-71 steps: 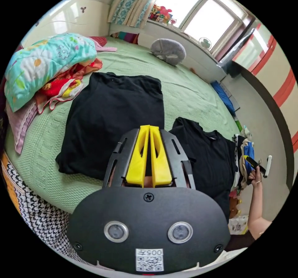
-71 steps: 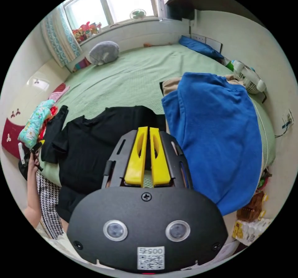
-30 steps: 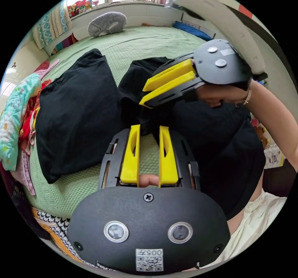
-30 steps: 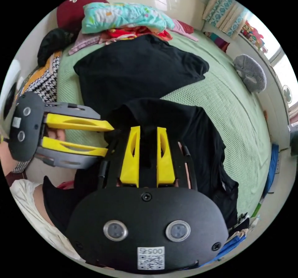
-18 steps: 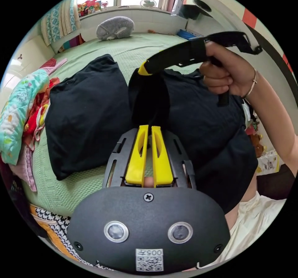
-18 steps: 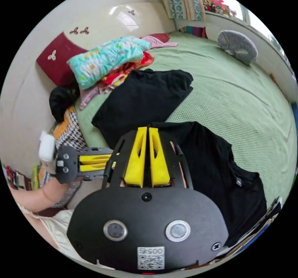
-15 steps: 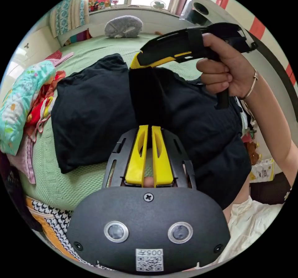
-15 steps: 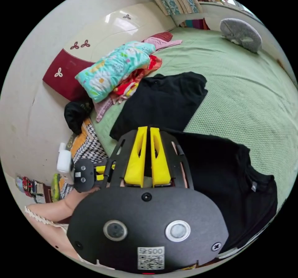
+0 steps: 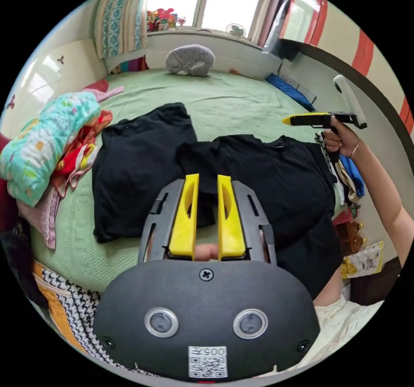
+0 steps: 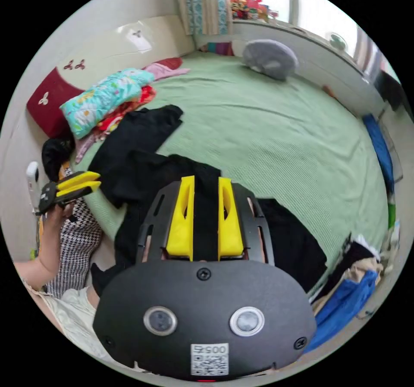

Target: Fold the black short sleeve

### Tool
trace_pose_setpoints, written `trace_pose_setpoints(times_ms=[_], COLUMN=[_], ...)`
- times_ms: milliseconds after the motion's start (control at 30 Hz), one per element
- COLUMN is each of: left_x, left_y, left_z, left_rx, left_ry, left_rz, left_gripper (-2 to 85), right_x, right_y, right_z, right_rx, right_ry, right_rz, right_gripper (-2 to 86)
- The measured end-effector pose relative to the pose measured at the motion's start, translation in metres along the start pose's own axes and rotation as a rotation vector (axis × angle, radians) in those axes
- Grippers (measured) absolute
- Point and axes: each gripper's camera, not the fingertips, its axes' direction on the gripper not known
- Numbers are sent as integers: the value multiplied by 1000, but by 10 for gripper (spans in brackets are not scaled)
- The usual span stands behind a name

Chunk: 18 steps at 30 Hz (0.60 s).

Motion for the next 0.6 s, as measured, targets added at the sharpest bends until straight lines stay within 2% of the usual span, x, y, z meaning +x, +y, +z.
trace_pose_setpoints(times_ms=[167,300,467,600], left_x=[37,55,69,78], left_y=[-71,-110,-134,-137], left_z=[51,98,156,159], left_rx=[-1,-40,-217,-208], left_ry=[34,28,-33,-42], left_rz=[130,178,124,119], left_gripper=[141,139,79,47], right_x=[96,125,146,144], right_y=[49,58,57,57], right_z=[8,31,80,89], right_rx=[-39,-85,-197,-139], right_ry=[66,134,286,303], right_rz=[213,261,293,324], right_gripper=[82,79,56,3])
